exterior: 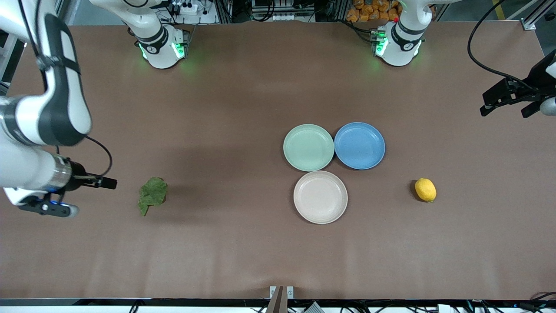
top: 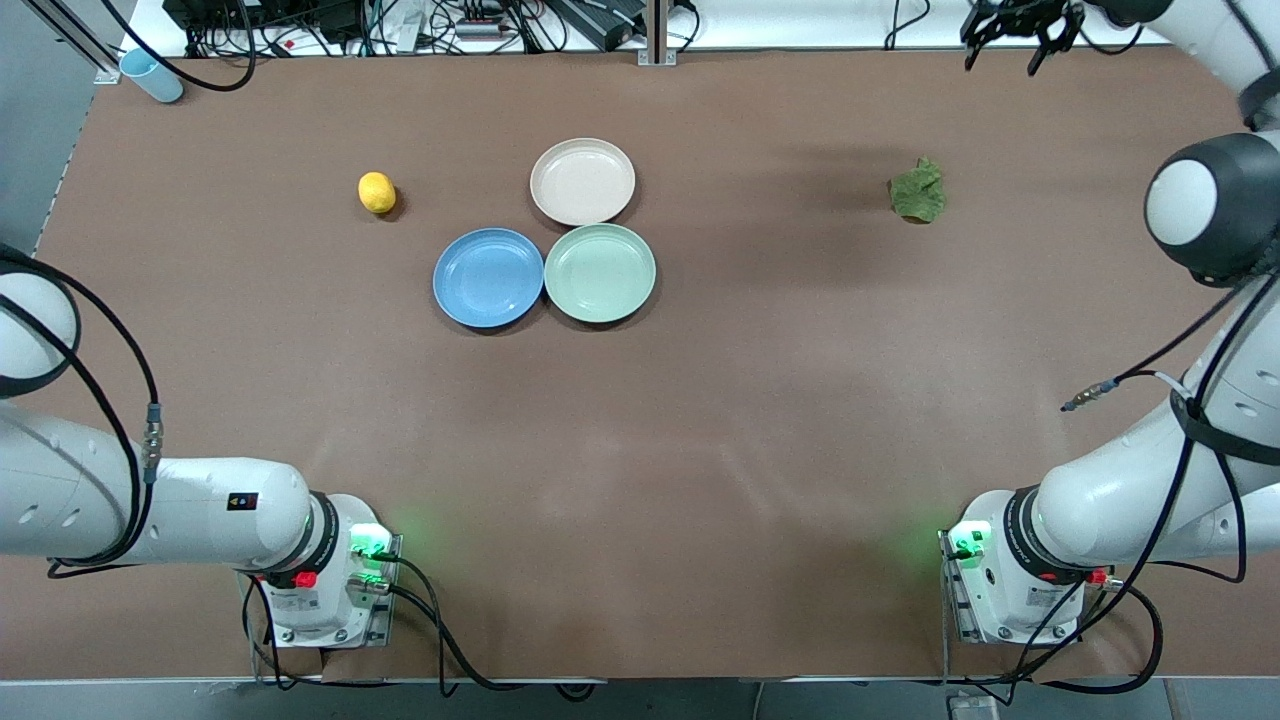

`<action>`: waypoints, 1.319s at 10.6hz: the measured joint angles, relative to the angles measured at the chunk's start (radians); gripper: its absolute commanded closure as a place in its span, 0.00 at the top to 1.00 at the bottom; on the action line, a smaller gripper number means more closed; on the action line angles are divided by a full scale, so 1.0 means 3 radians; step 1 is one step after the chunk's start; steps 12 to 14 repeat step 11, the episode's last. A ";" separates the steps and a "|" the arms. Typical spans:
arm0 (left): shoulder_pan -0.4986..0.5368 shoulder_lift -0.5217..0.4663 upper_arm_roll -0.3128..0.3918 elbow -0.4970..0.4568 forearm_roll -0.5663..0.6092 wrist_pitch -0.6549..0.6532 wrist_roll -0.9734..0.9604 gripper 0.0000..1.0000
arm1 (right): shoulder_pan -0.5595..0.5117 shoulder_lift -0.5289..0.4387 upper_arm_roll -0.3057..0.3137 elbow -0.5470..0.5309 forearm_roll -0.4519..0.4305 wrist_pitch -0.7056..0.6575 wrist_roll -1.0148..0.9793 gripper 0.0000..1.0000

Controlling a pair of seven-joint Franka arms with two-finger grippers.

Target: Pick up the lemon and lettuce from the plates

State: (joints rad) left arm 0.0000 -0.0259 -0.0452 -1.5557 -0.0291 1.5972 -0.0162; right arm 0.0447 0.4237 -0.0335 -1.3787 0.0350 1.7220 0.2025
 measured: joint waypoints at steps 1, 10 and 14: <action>0.0000 0.0006 -0.0017 0.0002 0.0000 -0.0071 -0.0097 1.00 | -0.0003 -0.0116 0.0000 -0.0004 0.0107 -0.0027 0.0000 1.00; 0.0001 0.0045 -0.0087 0.0015 0.0155 -0.0142 -0.0214 1.00 | -0.0301 -0.0773 -0.0002 -0.0163 0.0159 -0.0378 -0.0920 1.00; 0.0001 0.0045 -0.0094 0.0018 0.0156 -0.0143 -0.0214 1.00 | -0.0319 -0.0873 -0.0002 -0.0215 0.0159 -0.0389 -0.0930 1.00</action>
